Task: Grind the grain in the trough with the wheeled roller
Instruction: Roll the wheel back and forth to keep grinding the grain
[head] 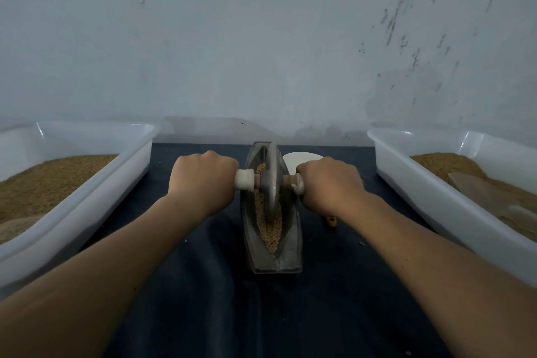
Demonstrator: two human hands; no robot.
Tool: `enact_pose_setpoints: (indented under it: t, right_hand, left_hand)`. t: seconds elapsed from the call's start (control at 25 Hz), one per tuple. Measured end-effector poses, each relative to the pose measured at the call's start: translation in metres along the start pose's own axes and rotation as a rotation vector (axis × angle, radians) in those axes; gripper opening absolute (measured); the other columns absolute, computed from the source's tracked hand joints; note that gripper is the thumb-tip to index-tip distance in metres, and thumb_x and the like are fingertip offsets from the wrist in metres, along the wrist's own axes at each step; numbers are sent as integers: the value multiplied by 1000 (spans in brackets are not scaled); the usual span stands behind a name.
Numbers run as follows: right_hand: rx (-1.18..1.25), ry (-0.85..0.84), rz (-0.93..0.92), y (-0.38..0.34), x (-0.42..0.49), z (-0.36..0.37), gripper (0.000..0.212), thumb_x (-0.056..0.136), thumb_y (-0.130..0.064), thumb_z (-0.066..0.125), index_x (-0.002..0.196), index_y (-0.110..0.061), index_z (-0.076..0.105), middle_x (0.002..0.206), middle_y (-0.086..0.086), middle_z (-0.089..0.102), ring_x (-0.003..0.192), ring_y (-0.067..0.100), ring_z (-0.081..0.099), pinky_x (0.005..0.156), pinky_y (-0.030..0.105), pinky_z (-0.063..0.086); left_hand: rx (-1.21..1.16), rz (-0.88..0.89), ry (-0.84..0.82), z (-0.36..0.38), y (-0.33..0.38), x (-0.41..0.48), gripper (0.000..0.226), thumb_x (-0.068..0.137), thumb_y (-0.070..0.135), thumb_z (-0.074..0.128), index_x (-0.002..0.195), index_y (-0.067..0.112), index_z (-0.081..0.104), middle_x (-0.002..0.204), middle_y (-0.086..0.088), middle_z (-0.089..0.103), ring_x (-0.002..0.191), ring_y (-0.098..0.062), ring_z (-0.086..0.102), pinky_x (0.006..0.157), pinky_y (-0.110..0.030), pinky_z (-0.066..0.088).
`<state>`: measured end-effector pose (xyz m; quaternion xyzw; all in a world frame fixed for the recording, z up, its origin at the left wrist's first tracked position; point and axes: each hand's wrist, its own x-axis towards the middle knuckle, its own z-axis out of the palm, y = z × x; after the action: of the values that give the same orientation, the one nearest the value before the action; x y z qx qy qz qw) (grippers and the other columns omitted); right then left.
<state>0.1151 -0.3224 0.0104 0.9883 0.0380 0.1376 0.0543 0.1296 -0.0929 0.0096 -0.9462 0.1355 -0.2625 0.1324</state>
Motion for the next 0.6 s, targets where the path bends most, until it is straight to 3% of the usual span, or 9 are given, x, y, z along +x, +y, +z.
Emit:
enact_pose_setpoints:
  t: [0.36,0.6]
  right_hand:
    - [12,28,-26,1,-20,-6,27,77,-21,61,68,-31,37,71,-6,49,60,14,43,48,28,29]
    - [-55,212,-61,-1,-31,-25,36,75,-24,65,66,-30,31,62,-7,42,51,12,34,45,27,20]
  left_hand:
    - [-29,39,-9,-11,-5,-18,23,83,35,58,74,32,37,63,9,38,47,-11,30,45,-26,16]
    - [-10,15,120,-28,-13,-27,20,81,33,57,72,29,39,59,8,36,45,-16,28,46,-26,16]
